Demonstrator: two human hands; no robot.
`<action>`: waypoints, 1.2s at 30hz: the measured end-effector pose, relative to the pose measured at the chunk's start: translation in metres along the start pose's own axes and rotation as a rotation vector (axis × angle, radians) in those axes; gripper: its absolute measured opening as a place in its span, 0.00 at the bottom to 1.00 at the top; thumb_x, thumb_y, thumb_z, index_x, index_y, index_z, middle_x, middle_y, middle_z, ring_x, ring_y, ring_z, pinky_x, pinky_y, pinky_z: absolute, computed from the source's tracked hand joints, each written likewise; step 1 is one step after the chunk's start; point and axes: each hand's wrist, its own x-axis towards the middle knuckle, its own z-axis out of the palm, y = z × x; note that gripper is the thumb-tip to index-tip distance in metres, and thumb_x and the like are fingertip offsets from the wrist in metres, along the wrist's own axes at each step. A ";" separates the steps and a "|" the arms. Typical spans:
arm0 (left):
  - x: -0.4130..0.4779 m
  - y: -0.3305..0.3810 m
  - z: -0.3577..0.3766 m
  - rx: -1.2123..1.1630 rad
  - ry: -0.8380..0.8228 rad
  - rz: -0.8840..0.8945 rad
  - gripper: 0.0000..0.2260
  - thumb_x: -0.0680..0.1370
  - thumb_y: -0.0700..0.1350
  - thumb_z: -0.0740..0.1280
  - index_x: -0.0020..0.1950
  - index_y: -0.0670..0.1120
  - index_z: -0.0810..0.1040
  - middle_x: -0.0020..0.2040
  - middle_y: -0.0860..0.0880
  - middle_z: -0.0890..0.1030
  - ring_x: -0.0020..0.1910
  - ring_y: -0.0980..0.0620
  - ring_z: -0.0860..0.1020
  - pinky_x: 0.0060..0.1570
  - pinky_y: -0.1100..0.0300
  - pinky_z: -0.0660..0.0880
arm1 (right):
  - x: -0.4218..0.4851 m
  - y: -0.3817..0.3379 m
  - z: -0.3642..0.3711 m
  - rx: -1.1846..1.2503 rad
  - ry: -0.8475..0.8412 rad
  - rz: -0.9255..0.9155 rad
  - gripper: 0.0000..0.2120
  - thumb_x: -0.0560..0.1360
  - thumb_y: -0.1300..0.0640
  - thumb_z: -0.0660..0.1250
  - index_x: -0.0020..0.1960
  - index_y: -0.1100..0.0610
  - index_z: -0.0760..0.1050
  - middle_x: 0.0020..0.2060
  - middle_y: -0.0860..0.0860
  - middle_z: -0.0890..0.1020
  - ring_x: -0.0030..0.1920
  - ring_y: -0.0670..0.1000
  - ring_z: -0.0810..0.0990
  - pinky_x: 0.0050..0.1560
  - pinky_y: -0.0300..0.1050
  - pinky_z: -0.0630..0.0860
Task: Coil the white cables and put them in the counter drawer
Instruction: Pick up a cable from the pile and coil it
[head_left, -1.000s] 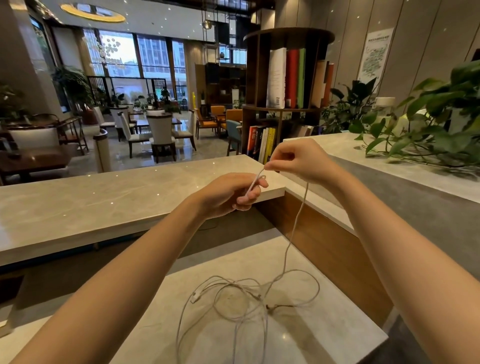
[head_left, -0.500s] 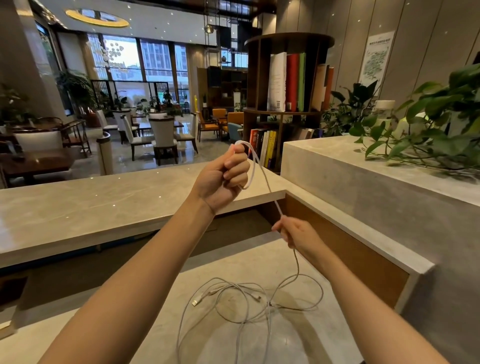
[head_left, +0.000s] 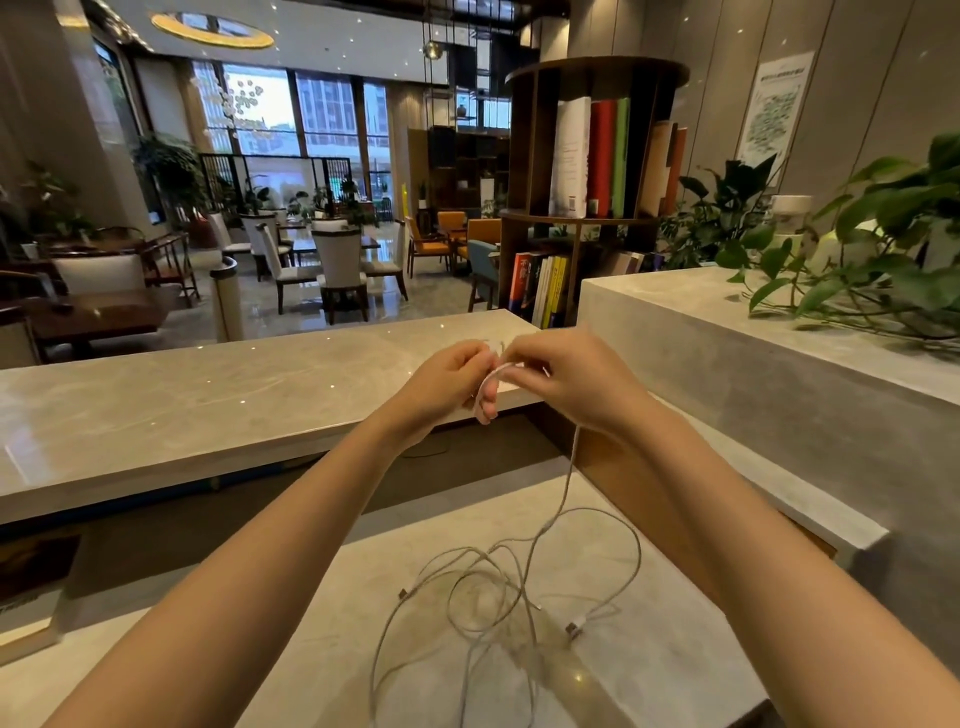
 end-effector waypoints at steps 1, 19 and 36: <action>-0.003 0.002 0.000 -0.053 -0.045 -0.017 0.11 0.82 0.46 0.54 0.46 0.43 0.73 0.32 0.49 0.76 0.27 0.56 0.74 0.30 0.65 0.73 | 0.006 0.001 -0.004 0.016 0.011 -0.003 0.07 0.75 0.54 0.66 0.50 0.54 0.80 0.39 0.47 0.80 0.39 0.46 0.76 0.41 0.40 0.74; -0.012 0.005 -0.004 -1.201 -0.301 -0.180 0.10 0.78 0.45 0.57 0.40 0.44 0.72 0.25 0.53 0.68 0.21 0.58 0.66 0.22 0.69 0.61 | -0.002 0.018 0.006 0.828 -0.205 0.370 0.14 0.80 0.49 0.57 0.47 0.53 0.80 0.32 0.44 0.80 0.31 0.43 0.70 0.34 0.34 0.65; -0.003 0.019 0.000 -1.261 -0.053 -0.232 0.13 0.81 0.44 0.55 0.38 0.43 0.70 0.24 0.53 0.65 0.19 0.58 0.61 0.19 0.68 0.57 | -0.021 0.054 0.014 0.877 0.014 0.460 0.10 0.78 0.52 0.63 0.47 0.56 0.81 0.29 0.49 0.77 0.25 0.44 0.66 0.27 0.36 0.63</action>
